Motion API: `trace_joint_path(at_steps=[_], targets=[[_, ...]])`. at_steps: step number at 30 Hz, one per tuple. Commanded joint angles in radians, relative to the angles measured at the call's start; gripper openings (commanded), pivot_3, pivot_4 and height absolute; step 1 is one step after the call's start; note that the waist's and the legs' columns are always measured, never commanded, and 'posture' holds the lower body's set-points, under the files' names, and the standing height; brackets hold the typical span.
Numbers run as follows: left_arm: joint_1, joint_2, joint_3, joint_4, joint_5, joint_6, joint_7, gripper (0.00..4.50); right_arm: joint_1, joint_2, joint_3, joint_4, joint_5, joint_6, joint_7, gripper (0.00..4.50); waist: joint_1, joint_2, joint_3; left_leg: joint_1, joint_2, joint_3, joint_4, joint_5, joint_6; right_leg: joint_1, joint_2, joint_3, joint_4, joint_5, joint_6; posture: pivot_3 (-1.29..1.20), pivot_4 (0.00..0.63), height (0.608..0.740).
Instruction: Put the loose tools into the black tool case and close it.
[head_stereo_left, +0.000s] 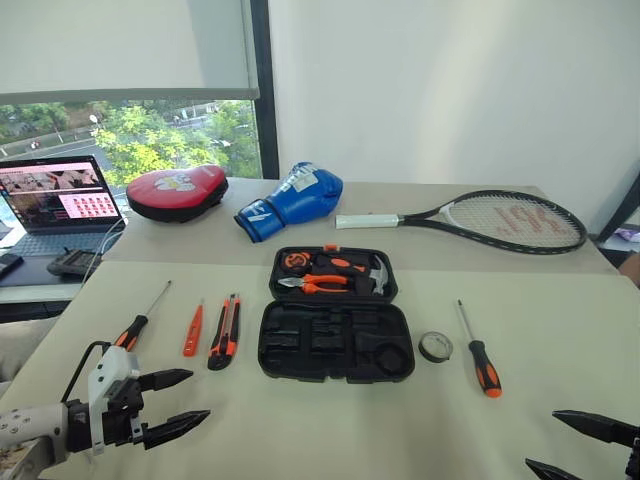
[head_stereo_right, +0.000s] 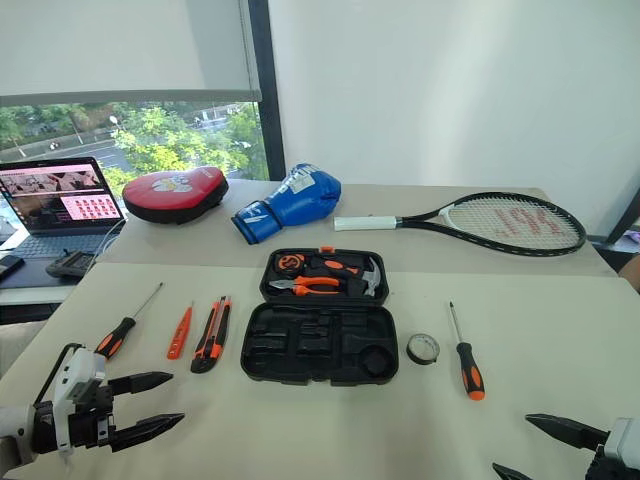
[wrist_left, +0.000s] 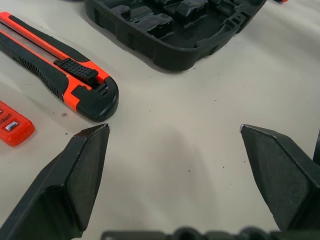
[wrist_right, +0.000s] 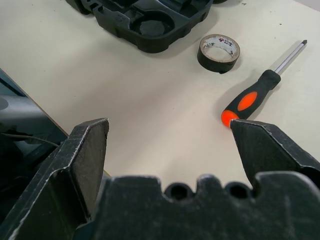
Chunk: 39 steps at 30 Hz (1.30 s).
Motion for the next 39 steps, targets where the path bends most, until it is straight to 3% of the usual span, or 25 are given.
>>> trace_joint_path(at_steps=[1,6,9,12,14,16,21,25,29,32,36,39], targets=[[-0.002,-0.022,0.007,-0.007,-0.003,-0.039,0.008,4.5,-0.029,-0.014,-0.004,-0.035,0.035,-0.017,-0.023,4.48,0.0,0.0,0.0,0.0,0.0,0.0,0.0,0.0,0.0,0.0,0.0,0.0,0.0,0.0,0.0,0.0,0.15,0.74],[-0.064,-0.085,-0.018,-0.027,-0.001,-0.053,0.085,4.5,-0.189,-0.009,0.084,-0.081,0.06,-0.013,-0.142,4.48,-0.002,0.0,0.0,0.0,0.0,0.0,0.0,0.0,0.0,0.0,0.0,0.0,0.0,0.0,0.0,0.0,0.15,0.74],[-0.154,-0.128,-0.047,-0.051,-0.008,-0.001,0.202,4.5,-0.362,-0.056,0.17,-0.105,0.206,0.067,-0.223,4.48,-0.001,0.0,0.0,0.001,0.0,0.001,0.0,0.001,0.001,0.001,0.002,0.0,0.001,0.001,0.0,0.0,0.15,0.74],[-0.302,-0.185,-0.036,-0.079,-0.041,0.179,0.464,4.5,-0.507,-0.135,0.253,-0.139,0.355,0.129,-0.248,4.48,0.002,0.0,0.0,0.001,0.0,0.001,0.0,0.005,0.008,0.002,0.004,-0.001,0.001,0.005,-0.005,0.0,0.15,0.74],[-0.414,-0.179,-0.013,-0.077,-0.01,0.359,0.658,4.5,-0.577,-0.188,0.292,-0.159,0.431,0.159,-0.244,4.48,0.004,-0.002,0.002,0.0,0.0,0.001,0.0,0.005,0.008,0.001,0.004,-0.001,0.001,0.009,-0.001,0.0,0.15,0.74],[-0.502,-0.127,0.018,-0.043,-0.003,0.506,0.752,4.5,-0.622,-0.228,0.312,-0.16,0.47,0.173,-0.234,4.48,0.002,-0.005,0.002,-0.001,0.0,-0.001,0.0,0.005,0.008,0.001,0.007,-0.002,0.001,0.009,-0.001,0.0,0.15,0.74],[-0.639,0.035,-0.023,0.111,0.077,0.696,0.813,4.5,-0.651,-0.269,0.324,-0.152,0.504,0.184,-0.217,4.48,-0.008,-0.007,0.003,-0.002,0.0,0.0,0.0,0.003,0.005,0.001,0.013,-0.002,0.0,0.009,-0.001,0.0,0.15,0.74],[-0.698,0.198,-0.155,0.275,0.146,0.744,0.724,4.5,-0.644,-0.267,0.327,-0.159,0.49,0.178,-0.208,4.48,-0.011,-0.007,0.003,-0.002,0.0,0.0,0.0,0.002,0.005,0.0,0.012,-0.002,0.0,0.008,0.001,0.0,0.15,0.74],[-0.753,0.262,-0.264,0.405,0.153,0.805,0.633,4.5,-0.616,-0.252,0.32,-0.179,0.473,0.168,-0.22,4.48,-0.009,-0.007,0.003,-0.003,0.0,0.001,0.0,0.001,0.005,-0.001,0.012,-0.002,0.0,0.007,0.001,0.0,0.15,0.74],[-0.78,0.269,-0.301,0.482,0.175,0.81,0.602,3.81,-0.584,-0.246,0.299,-0.199,0.475,0.166,-0.229,4.5,-0.006,-0.008,0.003,-0.003,0.0,0.001,0.0,0.001,0.004,-0.001,0.011,-0.002,0.001,0.007,0.001,0.0,0.15,0.74],[-0.773,0.263,-0.315,0.511,0.192,0.764,0.569,2.35,-0.552,-0.238,0.282,-0.219,0.475,0.162,-0.246,4.5,-0.003,-0.008,0.003,-0.003,0.0,0.001,0.0,0.001,0.004,-0.002,0.008,-0.002,0.001,0.007,0.001,0.0,0.15,0.74],[-0.769,0.22,-0.251,0.515,0.159,0.656,0.515,1.42,-0.532,-0.224,0.292,-0.23,0.458,0.154,-0.255,4.5,-0.002,-0.008,0.003,-0.003,0.0,0.001,0.0,0.001,0.003,-0.002,0.003,-0.002,0.002,0.007,0.0,0.0,0.15,0.74]])
